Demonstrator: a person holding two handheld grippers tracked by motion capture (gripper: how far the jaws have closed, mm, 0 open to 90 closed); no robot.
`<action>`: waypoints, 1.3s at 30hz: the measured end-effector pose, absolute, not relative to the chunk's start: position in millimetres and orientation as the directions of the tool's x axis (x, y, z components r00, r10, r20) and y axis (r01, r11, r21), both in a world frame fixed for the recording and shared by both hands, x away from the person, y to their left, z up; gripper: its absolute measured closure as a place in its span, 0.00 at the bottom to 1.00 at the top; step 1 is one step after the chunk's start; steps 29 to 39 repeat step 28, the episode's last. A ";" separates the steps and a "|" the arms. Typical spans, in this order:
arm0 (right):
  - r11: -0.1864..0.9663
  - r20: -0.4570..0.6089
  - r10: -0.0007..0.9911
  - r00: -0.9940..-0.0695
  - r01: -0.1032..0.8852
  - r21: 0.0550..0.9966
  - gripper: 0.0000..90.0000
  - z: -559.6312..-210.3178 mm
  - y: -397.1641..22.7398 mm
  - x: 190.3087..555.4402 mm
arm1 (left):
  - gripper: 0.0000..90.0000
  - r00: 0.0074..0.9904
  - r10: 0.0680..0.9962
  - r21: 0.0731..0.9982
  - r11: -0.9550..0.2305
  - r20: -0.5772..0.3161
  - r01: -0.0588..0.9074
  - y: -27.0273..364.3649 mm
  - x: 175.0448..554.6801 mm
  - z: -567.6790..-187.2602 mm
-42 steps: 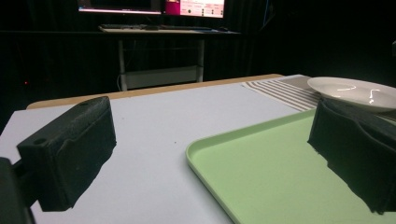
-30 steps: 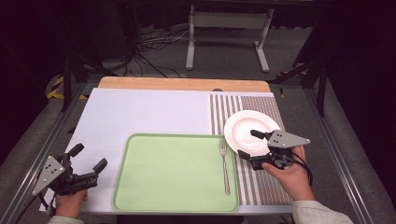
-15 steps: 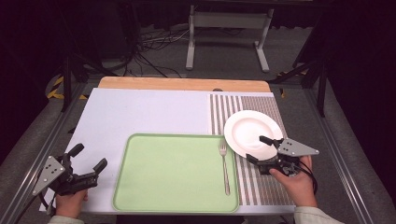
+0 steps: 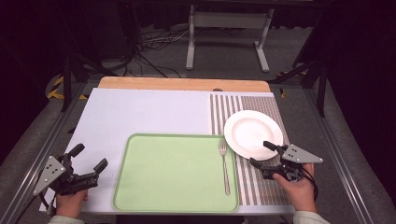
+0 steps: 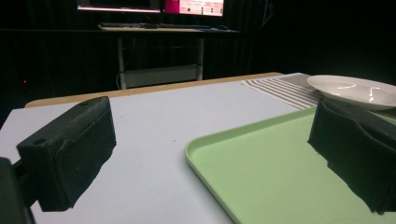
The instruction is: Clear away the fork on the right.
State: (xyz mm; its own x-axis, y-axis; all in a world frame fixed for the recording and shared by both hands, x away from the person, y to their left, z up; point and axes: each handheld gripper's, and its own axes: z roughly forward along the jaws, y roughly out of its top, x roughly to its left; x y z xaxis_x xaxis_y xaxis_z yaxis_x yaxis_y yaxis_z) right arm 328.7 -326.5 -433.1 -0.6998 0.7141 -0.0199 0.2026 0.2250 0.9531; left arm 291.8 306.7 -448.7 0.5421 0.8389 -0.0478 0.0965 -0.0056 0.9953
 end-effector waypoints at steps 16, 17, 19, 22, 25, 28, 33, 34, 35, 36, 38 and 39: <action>0.210 0.009 0.748 -0.664 0.250 0.945 0.17 -452.6 -337.8 320.1 | 0.02 0.537 0.842 0.994 -0.018 -0.045 0.112 308.9 295.8 -457.6; 0.210 0.010 0.749 -0.663 0.251 0.945 0.17 -452.4 -337.9 320.2 | 0.02 0.538 0.842 0.993 -0.023 -0.042 0.113 308.8 296.1 -458.1; 0.210 0.010 0.750 -0.662 0.252 0.945 0.17 -452.5 -337.7 320.3 | 0.02 0.538 0.842 0.993 -0.023 -0.043 0.116 308.6 296.1 -458.4; 0.202 0.019 0.752 -0.658 0.258 0.945 0.17 -452.4 -337.7 321.2 | 0.02 0.535 0.844 0.993 -0.023 -0.043 0.116 309.0 296.1 -458.7; 0.202 0.018 0.754 -0.656 0.258 0.945 0.17 -451.9 -337.8 321.1 | 0.02 0.535 0.843 0.993 -0.019 -0.048 0.118 309.8 296.2 -458.9; 0.202 0.014 0.755 -0.655 0.253 0.946 0.17 -450.8 -337.5 321.0 | 0.01 0.535 0.843 0.993 -0.017 -0.048 0.117 310.0 296.2 -458.7; 0.202 0.014 0.755 -0.655 0.253 0.946 0.17 -450.8 -337.5 321.0 | 0.01 0.535 0.843 0.993 -0.017 -0.048 0.117 310.0 296.2 -458.7; 0.202 0.014 0.755 -0.655 0.253 0.946 0.17 -450.8 -337.5 321.0 | 0.01 0.535 0.843 0.993 -0.017 -0.048 0.117 310.0 296.2 -458.7; 0.202 0.014 0.755 -0.655 0.253 0.946 0.17 -450.8 -337.5 321.0 | 0.01 0.535 0.843 0.993 -0.017 -0.048 0.117 310.0 296.2 -458.7; 0.202 0.014 0.755 -0.655 0.253 0.946 0.17 -450.8 -337.5 321.0 | 0.01 0.535 0.843 0.993 -0.017 -0.048 0.117 310.0 296.2 -458.7; 0.202 0.014 0.755 -0.655 0.253 0.946 0.17 -450.8 -337.5 321.0 | 0.01 0.535 0.843 0.993 -0.017 -0.048 0.117 310.0 296.2 -458.7; 0.202 0.014 0.755 -0.655 0.253 0.946 0.17 -450.8 -337.5 321.0 | 0.01 0.535 0.843 0.993 -0.017 -0.048 0.117 310.0 296.2 -458.7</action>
